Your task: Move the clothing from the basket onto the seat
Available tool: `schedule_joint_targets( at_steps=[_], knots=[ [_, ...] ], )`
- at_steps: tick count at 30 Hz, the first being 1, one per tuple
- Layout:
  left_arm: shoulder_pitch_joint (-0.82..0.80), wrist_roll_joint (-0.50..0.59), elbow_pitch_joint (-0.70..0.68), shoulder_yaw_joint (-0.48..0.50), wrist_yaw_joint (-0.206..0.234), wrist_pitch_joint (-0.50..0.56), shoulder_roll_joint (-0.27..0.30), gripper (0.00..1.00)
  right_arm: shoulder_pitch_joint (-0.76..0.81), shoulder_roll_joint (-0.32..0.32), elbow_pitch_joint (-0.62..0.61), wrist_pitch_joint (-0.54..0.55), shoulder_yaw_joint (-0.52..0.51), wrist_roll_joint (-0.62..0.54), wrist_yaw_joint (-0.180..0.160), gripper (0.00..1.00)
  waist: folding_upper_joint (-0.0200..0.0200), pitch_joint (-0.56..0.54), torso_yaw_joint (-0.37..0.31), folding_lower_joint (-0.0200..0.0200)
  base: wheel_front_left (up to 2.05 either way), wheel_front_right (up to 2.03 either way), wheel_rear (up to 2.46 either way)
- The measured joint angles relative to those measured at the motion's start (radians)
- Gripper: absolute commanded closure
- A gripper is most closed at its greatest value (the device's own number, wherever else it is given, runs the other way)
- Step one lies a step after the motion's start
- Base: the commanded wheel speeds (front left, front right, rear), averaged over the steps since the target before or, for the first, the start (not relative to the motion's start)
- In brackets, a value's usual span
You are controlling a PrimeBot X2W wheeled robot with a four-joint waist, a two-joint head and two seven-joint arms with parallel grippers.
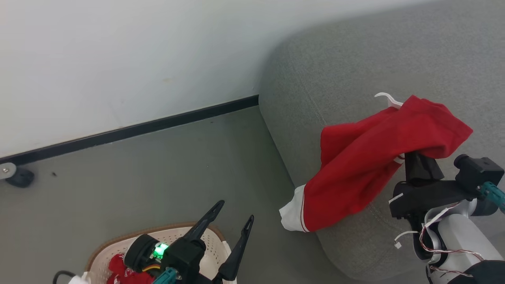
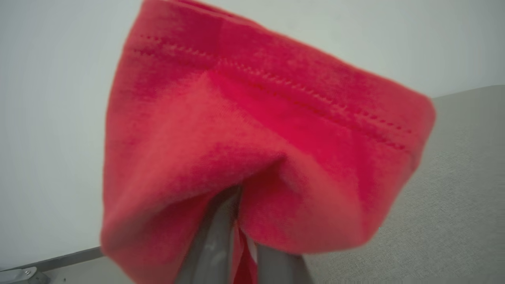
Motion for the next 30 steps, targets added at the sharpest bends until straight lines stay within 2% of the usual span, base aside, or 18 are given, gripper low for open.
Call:
schedule_joint_targets(
  at_steps=[8, 15, 22, 30],
  knots=[
    [-0.041, 0.015, -0.014, 0.000, -0.001, 0.029, 0.017, 0.00, -0.026, -0.001, 0.001, 0.000, -0.060, 0.000, 0.000, 1.00, 0.0000, 0.061, -0.058, -0.0001, 0.00, 0.00, 0.00],
    [-0.082, 0.023, -0.023, -0.011, -0.009, 0.051, 0.018, 0.00, -0.163, -0.040, 0.024, -0.001, -0.127, 0.000, 0.002, 1.00, 0.0000, 0.117, -0.079, -0.0001, 0.00, 0.00, 0.00],
    [-0.106, 0.023, -0.023, -0.021, -0.018, 0.061, 0.017, 0.00, -0.305, -0.090, 0.071, -0.001, -0.178, 0.000, 0.014, 1.00, 0.0000, 0.152, -0.071, 0.0000, 0.00, 0.00, 0.00],
    [-0.138, 0.028, -0.030, -0.032, -0.027, 0.077, 0.009, 0.00, -0.502, -0.190, 0.179, -0.003, -0.253, -0.005, 0.035, 1.00, 0.0000, 0.197, -0.029, 0.0000, 0.00, 0.00, 0.00]
  ],
)
